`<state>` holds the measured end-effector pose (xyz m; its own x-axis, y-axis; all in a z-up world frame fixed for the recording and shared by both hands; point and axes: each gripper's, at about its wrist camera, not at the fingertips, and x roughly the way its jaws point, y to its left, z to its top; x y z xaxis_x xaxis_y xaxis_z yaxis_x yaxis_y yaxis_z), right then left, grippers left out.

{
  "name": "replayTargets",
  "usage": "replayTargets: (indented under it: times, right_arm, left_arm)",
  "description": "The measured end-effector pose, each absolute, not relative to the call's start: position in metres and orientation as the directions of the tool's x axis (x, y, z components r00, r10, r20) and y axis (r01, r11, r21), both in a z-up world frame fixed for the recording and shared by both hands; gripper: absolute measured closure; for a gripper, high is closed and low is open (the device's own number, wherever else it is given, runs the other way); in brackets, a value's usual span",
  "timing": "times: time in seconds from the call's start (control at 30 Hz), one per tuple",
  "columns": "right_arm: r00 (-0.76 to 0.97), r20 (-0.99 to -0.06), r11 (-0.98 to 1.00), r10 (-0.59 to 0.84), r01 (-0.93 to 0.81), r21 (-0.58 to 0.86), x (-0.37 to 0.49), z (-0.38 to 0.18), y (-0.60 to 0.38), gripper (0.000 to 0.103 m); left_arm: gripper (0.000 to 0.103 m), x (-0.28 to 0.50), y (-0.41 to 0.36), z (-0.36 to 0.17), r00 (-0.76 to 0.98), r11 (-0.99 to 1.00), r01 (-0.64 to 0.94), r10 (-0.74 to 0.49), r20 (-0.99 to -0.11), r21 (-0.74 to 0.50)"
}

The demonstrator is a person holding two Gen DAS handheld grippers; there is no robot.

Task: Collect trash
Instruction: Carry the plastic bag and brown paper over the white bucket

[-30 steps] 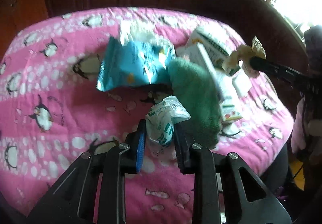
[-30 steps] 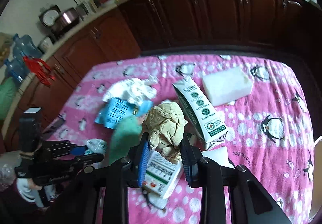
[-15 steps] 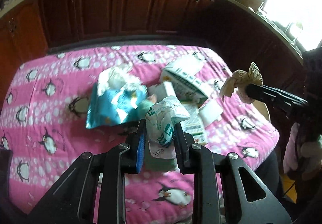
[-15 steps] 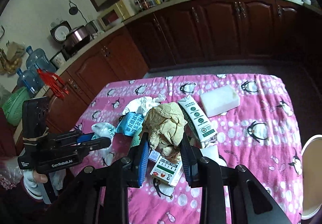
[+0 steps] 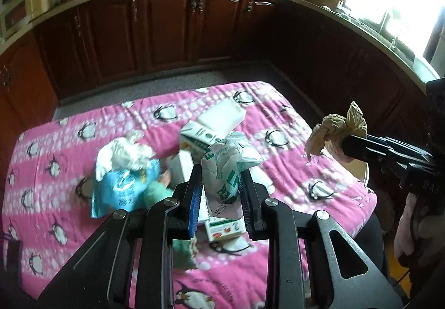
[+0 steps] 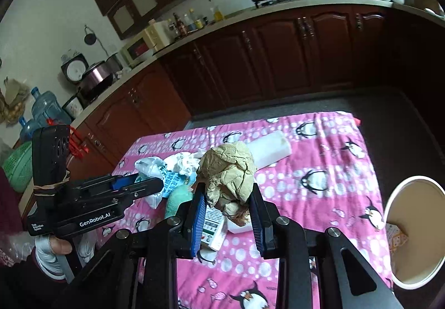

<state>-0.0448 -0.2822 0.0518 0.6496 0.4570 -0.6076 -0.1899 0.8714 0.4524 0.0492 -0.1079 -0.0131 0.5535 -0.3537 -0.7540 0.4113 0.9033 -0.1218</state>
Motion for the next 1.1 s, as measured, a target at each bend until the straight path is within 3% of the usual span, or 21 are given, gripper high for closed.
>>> replayTargets:
  times: [1.1]
  right_arm:
    - [0.725,-0.638,0.906,0.259,0.047,0.422,-0.085,0.048,-0.395,0.075]
  left_arm:
    - [0.080,0.061,-0.267,-0.018,0.473,0.793,0.601,-0.450,-0.757,-0.096]
